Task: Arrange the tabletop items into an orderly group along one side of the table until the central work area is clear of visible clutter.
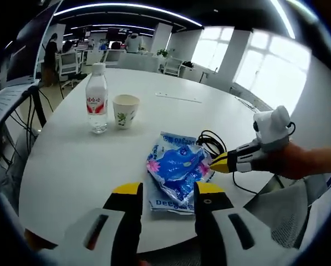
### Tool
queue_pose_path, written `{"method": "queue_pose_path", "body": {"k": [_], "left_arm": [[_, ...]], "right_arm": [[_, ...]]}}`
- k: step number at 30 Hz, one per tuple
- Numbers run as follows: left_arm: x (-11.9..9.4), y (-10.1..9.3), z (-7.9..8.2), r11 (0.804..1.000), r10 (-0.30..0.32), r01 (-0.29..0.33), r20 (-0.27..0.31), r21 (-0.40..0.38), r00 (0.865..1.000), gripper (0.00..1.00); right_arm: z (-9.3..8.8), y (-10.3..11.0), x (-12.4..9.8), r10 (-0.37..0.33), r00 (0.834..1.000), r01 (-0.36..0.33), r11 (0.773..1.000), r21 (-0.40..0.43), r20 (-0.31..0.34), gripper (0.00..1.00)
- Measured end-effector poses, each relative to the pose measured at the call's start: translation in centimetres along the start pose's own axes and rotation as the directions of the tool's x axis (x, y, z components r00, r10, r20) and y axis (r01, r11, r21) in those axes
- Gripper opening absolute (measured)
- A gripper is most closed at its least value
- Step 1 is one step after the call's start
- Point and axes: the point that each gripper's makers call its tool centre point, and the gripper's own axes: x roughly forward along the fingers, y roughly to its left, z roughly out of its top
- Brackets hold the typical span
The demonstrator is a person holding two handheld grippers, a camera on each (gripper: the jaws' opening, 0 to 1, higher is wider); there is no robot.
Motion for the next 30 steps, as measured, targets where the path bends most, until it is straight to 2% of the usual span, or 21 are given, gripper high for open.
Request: {"method": "queue_pose_path", "body": {"k": [14,20,27,30], "left_arm": [[0.8,0.9,-0.7,1.000,0.004,-0.003,-0.036,0.012,0.999,0.35],[1.7,1.1,-1.4,1.000,-0.006,0.007,-0.079,0.017,0.997,0.34],[2.1,0.8,-1.3,1.000,-0.019,0.020,-0.081,0.009,0.996,0.34],[2.1,0.7,-1.2,1.000,-0.023,0.024,-0.078,0.005,0.997,0.35]], "right_arm": [[0.8,-0.5,-0.4,-0.002,1.000,0.001,1.000,-0.029,-0.007,0.12],[1.4,-0.8,-0.3,0.003,1.000,-0.003,0.999,-0.033,-0.003,0.12],[1.7,-0.6,0.6,0.024,1.000,-0.025,0.999,-0.026,-0.015,0.13],[1.7,-0.8,1.0,0.017,1.000,-0.018,1.000,-0.024,-0.022,0.10]]}}
